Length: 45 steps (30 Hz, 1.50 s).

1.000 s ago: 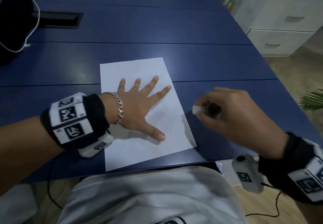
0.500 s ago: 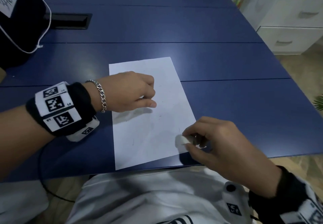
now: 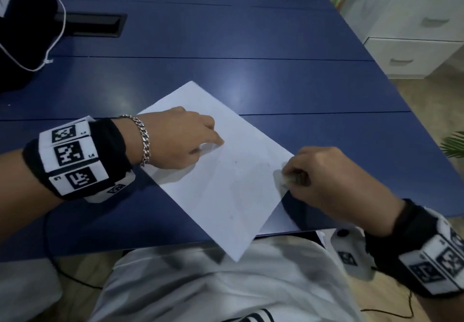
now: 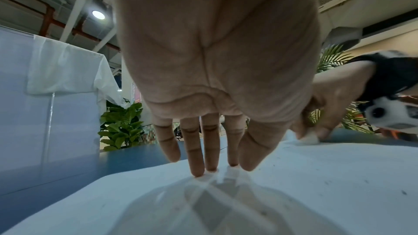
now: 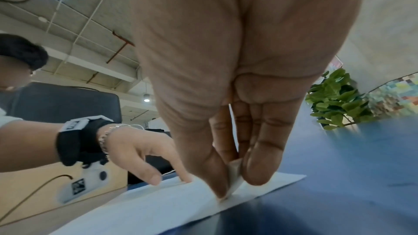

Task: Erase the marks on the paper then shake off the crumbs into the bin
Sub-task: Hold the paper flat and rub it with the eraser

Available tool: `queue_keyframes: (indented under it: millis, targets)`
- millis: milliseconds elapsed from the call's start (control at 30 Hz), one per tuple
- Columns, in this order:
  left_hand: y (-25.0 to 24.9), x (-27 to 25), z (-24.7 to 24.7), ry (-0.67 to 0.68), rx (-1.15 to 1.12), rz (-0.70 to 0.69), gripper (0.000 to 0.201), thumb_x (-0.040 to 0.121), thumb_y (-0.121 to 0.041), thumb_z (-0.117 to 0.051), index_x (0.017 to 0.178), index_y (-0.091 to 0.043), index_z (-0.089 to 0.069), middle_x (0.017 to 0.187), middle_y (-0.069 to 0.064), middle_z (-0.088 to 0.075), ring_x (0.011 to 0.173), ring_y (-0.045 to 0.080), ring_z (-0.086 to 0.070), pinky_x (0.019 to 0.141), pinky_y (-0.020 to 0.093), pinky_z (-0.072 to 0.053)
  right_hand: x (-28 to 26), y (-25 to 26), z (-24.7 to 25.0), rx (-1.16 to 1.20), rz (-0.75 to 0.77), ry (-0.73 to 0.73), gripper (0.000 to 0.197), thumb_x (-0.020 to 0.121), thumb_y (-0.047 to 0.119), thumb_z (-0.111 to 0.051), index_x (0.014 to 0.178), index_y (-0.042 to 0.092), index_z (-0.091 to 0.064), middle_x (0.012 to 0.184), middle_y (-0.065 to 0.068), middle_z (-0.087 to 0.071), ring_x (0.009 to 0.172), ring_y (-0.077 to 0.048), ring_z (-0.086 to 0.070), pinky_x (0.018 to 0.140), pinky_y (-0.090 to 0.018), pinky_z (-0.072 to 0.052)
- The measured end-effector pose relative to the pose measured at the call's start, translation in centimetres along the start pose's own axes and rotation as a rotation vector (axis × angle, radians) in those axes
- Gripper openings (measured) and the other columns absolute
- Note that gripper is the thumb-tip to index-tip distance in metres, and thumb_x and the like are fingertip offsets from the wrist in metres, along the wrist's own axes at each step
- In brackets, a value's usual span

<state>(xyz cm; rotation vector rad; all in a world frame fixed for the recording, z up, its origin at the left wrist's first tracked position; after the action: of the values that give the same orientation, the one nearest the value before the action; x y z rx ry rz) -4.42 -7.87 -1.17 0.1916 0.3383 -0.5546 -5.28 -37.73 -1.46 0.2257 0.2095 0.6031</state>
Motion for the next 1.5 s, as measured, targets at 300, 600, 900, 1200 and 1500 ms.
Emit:
queue_keyframes:
  millis: [300, 600, 900, 1200, 1500]
  targets:
    - [-1.9, 1.9, 0.0, 0.034, -0.179, 0.007, 0.114, 0.074, -0.090, -0.058, 0.164, -0.042, -0.007, 0.175, -0.006, 0.003, 0.159, 0.022, -0.011, 0.127, 0.046, -0.021, 2.3, -0.6, 2.0, 0.048, 0.013, 0.006, 0.003, 0.088, 0.026, -0.073, 0.090, 0.029, -0.074, 0.087, 0.014, -0.066, 0.079, -0.005, -0.062, 0.073, -0.027, -0.055]
    - [-2.9, 4.0, -1.8, 0.204, -0.151, 0.047, 0.146, 0.053, -0.102, -0.059, 0.157, -0.045, 0.026, 0.169, -0.010, 0.032, 0.158, 0.034, 0.019, 0.123, 0.070, -0.007, 5.5, 0.7, 1.3, -0.062, 0.051, 0.042, 0.006, 0.085, 0.018, -0.062, 0.081, 0.019, -0.067, 0.080, 0.006, -0.062, 0.072, -0.015, -0.058, 0.071, -0.041, -0.056]
    - [-2.9, 4.2, -1.7, 0.226, -0.167, 0.062, 0.147, 0.053, -0.100, -0.062, 0.155, -0.047, 0.030, 0.166, -0.012, 0.036, 0.158, 0.033, 0.022, 0.123, 0.070, -0.006, 4.8, 3.5, 0.7, -0.146, 0.166, 0.180, 0.011, 0.085, 0.020, -0.059, 0.075, 0.017, -0.061, 0.077, 0.000, -0.058, 0.069, -0.024, -0.055, 0.065, -0.041, -0.051]
    - [-3.0, 4.2, -1.6, 0.237, -0.182, 0.067, 0.148, 0.053, -0.099, -0.064, 0.155, -0.048, 0.030, 0.166, -0.013, 0.037, 0.157, 0.032, 0.024, 0.124, 0.069, -0.004, 4.0, 5.0, 0.3, -0.129, 0.203, 0.205, 0.012, 0.083, 0.020, -0.058, 0.071, 0.016, -0.055, 0.076, 0.000, -0.055, 0.067, -0.024, -0.051, 0.063, -0.037, -0.047]
    - [-3.0, 4.2, -1.6, 0.246, -0.164, 0.072, 0.148, 0.052, -0.100, -0.064, 0.155, -0.047, 0.030, 0.166, -0.013, 0.036, 0.158, 0.032, 0.022, 0.123, 0.070, -0.007, 5.0, 4.0, 0.1, -0.121, 0.119, 0.096, 0.014, 0.082, 0.021, -0.059, 0.070, 0.017, -0.053, 0.073, 0.000, -0.055, 0.064, -0.023, -0.051, 0.058, -0.036, -0.045]
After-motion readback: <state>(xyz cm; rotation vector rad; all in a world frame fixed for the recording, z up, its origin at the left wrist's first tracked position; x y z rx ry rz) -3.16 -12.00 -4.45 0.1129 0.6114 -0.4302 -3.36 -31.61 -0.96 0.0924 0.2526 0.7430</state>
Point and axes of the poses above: each hand's wrist, its own x-axis towards the middle knuckle, its own z-axis out of the back of the hand, y = z × x, the point moved 1 cm from there along x, towards the middle knuckle
